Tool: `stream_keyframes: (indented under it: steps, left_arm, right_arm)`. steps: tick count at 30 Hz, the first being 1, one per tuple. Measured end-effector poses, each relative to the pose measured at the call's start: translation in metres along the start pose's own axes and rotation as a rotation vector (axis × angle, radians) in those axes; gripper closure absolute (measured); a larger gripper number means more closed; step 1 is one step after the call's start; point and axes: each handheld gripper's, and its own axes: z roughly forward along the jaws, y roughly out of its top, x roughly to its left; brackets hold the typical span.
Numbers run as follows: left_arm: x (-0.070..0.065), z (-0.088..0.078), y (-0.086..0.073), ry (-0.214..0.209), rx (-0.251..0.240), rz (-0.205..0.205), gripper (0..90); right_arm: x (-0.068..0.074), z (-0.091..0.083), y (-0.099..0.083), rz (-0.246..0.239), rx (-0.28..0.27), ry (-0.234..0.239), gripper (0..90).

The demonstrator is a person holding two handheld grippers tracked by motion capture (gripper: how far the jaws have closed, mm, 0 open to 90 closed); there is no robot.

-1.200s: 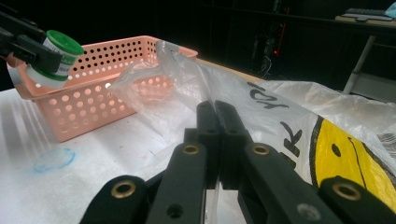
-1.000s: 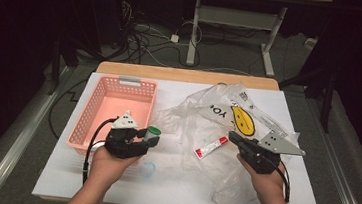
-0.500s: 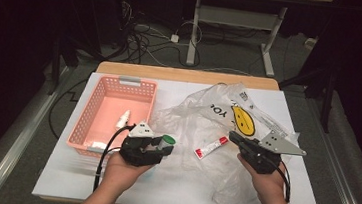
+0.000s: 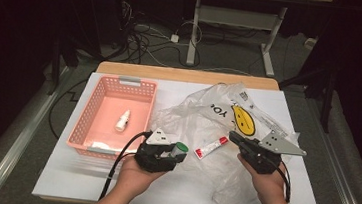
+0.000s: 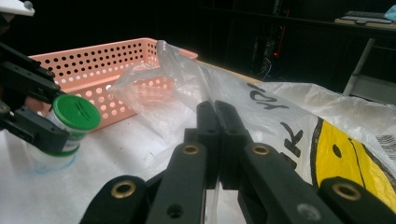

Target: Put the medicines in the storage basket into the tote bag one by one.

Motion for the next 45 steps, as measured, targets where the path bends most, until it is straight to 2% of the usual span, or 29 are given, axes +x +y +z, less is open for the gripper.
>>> stream_keyframes:
  steps: [14,20,26,39,45]
  left_arm:
    - [-0.014,0.035,0.007,-0.027,0.046,0.055,53.7]
    - [-0.015,0.048,0.014,-0.044,0.029,0.043,53.7]
    - [-0.017,0.059,0.020,-0.053,0.030,0.053,53.7]
    - [-0.020,0.089,0.029,-0.049,0.032,0.051,53.7]
    - [-0.020,0.103,0.034,-0.044,0.028,0.070,53.6]
  right_arm:
    - [0.000,0.001,-0.001,0.002,0.003,0.005,90.0]
    - [0.000,0.002,-0.002,0.004,0.006,0.004,90.0]
    - [0.000,0.001,-0.001,0.006,0.000,0.004,90.0]
    - [-0.001,0.000,0.000,0.005,-0.007,0.007,90.0]
    - [-0.001,0.000,0.000,0.012,-0.008,0.007,90.0]
